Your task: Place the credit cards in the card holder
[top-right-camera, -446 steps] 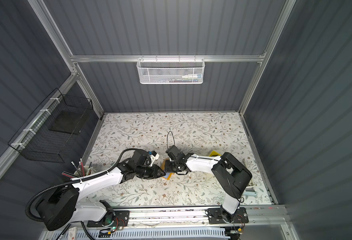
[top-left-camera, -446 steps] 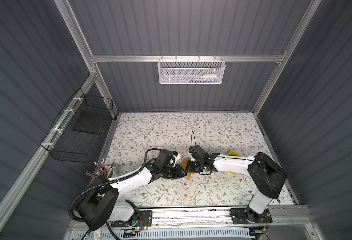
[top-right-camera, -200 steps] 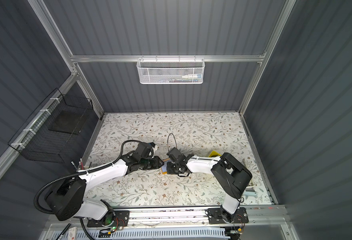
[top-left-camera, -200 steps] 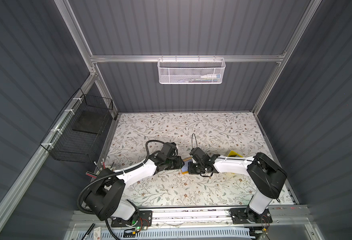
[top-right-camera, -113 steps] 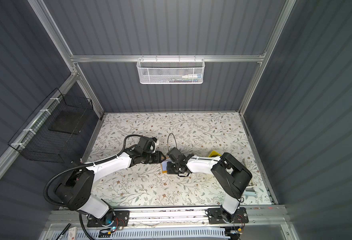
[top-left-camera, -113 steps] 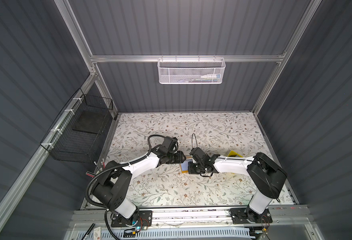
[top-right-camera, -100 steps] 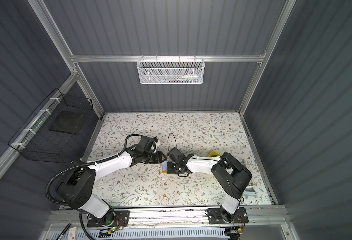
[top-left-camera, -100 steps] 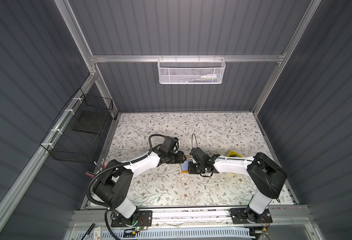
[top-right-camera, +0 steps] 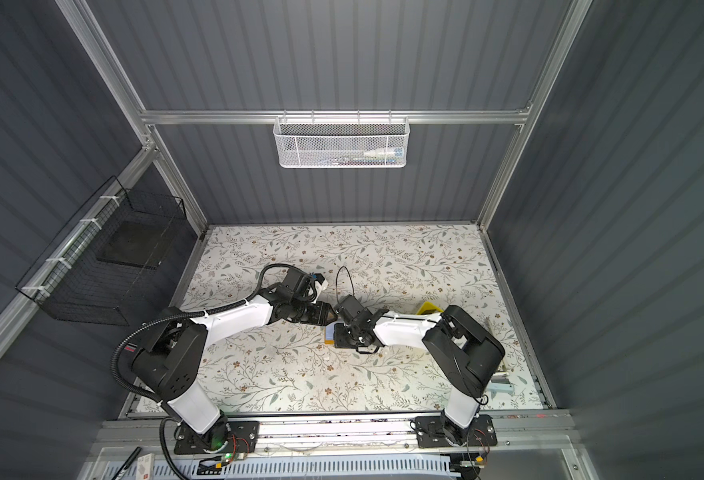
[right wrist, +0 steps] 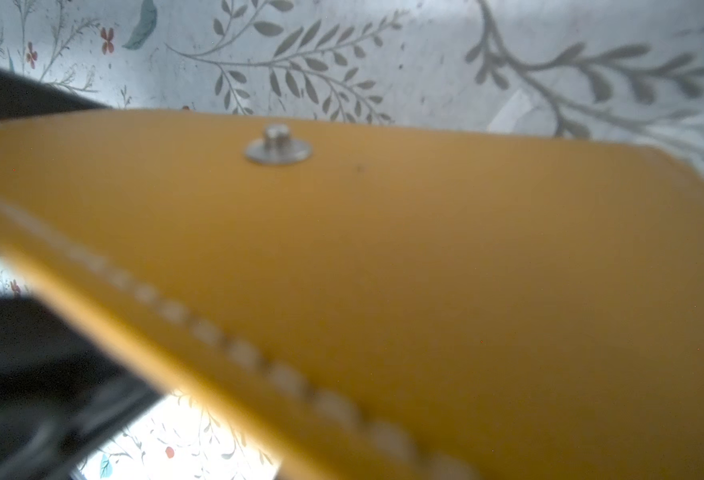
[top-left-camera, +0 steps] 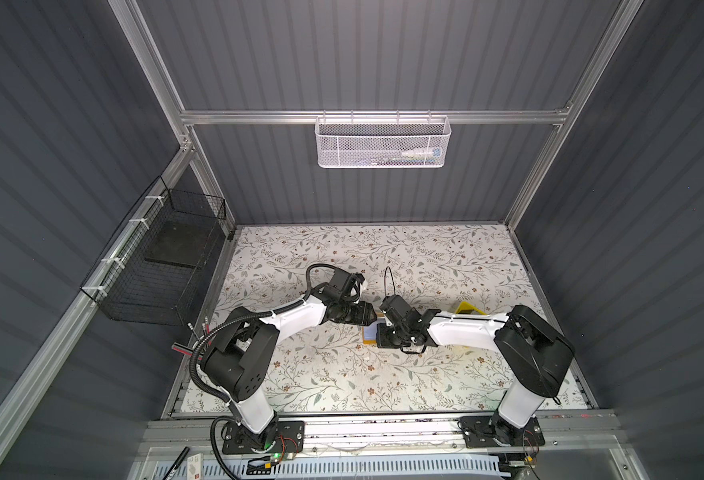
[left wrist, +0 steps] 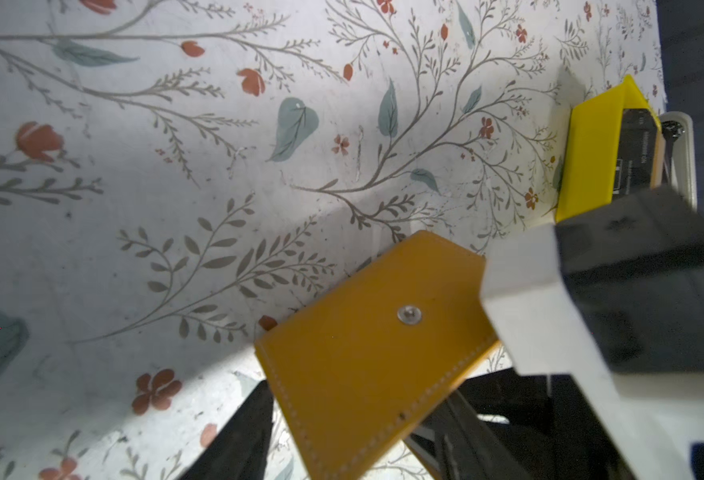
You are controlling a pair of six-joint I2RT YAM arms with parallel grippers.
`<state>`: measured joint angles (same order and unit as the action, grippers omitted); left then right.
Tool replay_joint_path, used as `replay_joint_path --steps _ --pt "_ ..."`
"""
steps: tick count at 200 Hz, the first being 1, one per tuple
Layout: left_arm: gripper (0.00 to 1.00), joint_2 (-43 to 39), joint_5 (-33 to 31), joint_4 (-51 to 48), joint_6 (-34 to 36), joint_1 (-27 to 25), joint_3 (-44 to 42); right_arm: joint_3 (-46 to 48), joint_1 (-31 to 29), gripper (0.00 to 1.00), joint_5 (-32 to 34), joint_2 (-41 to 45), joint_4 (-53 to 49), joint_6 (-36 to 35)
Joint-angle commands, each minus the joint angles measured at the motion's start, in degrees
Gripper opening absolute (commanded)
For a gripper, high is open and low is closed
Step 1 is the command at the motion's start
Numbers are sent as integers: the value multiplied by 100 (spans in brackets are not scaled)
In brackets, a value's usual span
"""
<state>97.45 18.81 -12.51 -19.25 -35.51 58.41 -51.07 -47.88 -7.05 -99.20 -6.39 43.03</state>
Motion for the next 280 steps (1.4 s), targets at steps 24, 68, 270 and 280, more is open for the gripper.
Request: replay_joint_path --steps 24,68,270,280 --pt "67 201 371 -431 1242 35 485 211 86 12 240 6 -422 -66" --pt "62 608 876 -572 1493 35 769 184 94 12 232 13 -449 -65" --pt "60 -35 2289 1115 -394 -264 -796 717 1024 16 -453 905 332 -20" --pt "60 -167 2115 1114 -439 -257 -857 688 1018 16 -447 881 315 -22"
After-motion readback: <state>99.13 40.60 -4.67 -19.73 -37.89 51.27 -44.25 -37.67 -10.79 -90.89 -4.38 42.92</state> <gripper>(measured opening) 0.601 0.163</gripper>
